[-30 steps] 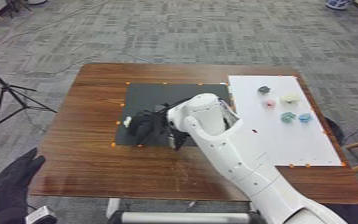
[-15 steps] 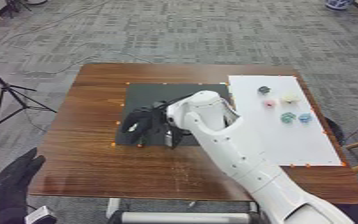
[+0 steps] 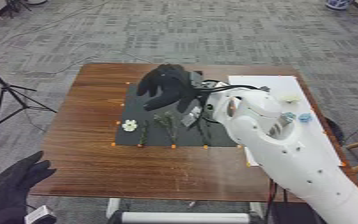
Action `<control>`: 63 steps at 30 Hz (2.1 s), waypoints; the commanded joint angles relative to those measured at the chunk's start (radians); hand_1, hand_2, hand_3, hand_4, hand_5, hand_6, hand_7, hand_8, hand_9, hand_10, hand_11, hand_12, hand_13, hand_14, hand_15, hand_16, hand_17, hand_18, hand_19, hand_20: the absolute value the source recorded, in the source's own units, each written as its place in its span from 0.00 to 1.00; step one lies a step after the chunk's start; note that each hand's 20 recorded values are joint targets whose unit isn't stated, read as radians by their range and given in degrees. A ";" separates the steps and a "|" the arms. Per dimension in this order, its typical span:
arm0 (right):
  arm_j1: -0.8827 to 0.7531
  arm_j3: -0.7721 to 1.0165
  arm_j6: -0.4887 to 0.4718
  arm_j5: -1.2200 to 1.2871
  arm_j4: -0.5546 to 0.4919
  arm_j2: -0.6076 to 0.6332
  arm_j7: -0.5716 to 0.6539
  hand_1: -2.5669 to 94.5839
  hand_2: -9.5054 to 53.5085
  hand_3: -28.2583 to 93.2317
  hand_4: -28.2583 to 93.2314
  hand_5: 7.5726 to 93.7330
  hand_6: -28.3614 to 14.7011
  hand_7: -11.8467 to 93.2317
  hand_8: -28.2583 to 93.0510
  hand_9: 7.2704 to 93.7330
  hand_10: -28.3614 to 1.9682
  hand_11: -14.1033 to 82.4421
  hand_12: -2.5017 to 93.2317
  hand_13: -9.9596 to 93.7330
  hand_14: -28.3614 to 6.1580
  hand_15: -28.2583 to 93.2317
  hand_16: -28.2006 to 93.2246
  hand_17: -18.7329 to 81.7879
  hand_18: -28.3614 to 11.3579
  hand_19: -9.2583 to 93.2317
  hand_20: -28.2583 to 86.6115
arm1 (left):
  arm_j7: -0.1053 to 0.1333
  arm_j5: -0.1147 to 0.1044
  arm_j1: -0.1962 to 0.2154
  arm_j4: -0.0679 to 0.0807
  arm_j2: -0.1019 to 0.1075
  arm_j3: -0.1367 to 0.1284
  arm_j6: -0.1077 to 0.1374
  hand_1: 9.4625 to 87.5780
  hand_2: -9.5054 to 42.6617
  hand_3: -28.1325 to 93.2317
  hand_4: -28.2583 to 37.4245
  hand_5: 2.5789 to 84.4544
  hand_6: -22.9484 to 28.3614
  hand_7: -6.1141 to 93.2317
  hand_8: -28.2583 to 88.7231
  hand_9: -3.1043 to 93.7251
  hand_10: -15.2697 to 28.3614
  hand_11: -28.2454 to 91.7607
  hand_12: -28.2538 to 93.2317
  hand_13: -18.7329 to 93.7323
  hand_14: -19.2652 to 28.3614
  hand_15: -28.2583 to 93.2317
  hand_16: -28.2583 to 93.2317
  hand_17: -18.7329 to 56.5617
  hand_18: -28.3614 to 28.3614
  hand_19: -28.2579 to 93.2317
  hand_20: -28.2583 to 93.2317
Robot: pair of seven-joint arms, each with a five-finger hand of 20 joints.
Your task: Arrange flowers
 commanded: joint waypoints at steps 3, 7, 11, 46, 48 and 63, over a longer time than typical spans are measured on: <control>-0.260 0.308 0.136 -0.001 0.059 0.348 0.063 0.36 0.01 0.81 0.10 0.58 0.63 0.32 0.17 0.72 0.58 0.36 0.27 0.83 0.63 0.72 0.49 0.65 0.29 0.95 0.69 | -0.162 0.220 -0.357 0.076 0.122 0.275 0.132 0.25 0.35 0.79 0.04 0.61 0.49 0.27 0.16 0.61 0.69 0.47 0.35 0.60 0.78 0.57 0.22 0.33 0.78 0.53 0.49; -0.349 0.399 0.123 0.001 0.088 0.374 0.086 0.36 0.00 0.81 0.10 0.58 0.63 0.32 0.17 0.72 0.58 0.36 0.27 0.83 0.63 0.72 0.50 0.65 0.29 0.95 0.69 | -0.162 0.284 -0.405 0.077 0.139 0.280 0.137 0.26 0.38 0.80 0.03 0.63 0.48 0.28 0.16 0.62 0.67 0.47 0.35 0.60 0.77 0.55 0.23 0.34 0.77 0.50 0.46; -0.362 0.420 0.116 -0.009 0.145 0.362 0.099 0.36 0.00 0.81 0.10 0.58 0.64 0.32 0.17 0.73 0.57 0.37 0.27 0.83 0.63 0.72 0.50 0.65 0.29 0.95 0.69 | -0.177 0.275 -0.453 0.079 0.169 0.285 0.122 0.27 0.40 0.79 0.03 0.64 0.47 0.28 0.16 0.63 0.67 0.47 0.35 0.60 0.76 0.54 0.23 0.35 0.77 0.49 0.45; -0.459 0.503 0.163 -0.189 0.332 0.353 0.051 0.42 0.00 0.82 0.09 0.54 0.67 0.35 0.16 0.65 0.55 0.34 0.27 0.82 0.63 0.75 0.50 0.65 0.28 0.96 0.70 | -0.174 0.294 -0.392 0.055 0.125 0.308 0.081 0.25 0.36 0.80 0.05 0.64 0.47 0.28 0.16 0.62 0.67 0.46 0.35 0.60 0.77 0.53 0.24 0.35 0.76 0.48 0.44; -0.459 0.488 0.217 -0.183 0.358 0.349 0.064 0.45 0.00 0.82 0.08 0.53 0.68 0.36 0.16 0.65 0.57 0.34 0.27 0.82 0.64 0.76 0.50 0.65 0.30 0.97 0.71 | -0.177 0.299 -0.389 0.054 0.121 0.309 0.073 0.25 0.36 0.80 0.05 0.64 0.47 0.28 0.16 0.62 0.68 0.46 0.35 0.60 0.77 0.53 0.24 0.35 0.76 0.48 0.44; -0.346 0.309 0.526 0.030 0.318 0.395 0.011 0.71 0.01 0.69 0.10 0.72 0.66 0.41 0.30 0.88 0.67 0.25 0.45 0.91 0.76 0.73 0.50 0.73 0.37 0.97 0.72 | -0.174 0.296 -0.369 0.046 0.126 0.292 0.080 0.25 0.35 0.80 0.05 0.63 0.48 0.28 0.16 0.62 0.68 0.46 0.35 0.60 0.77 0.53 0.24 0.35 0.76 0.48 0.44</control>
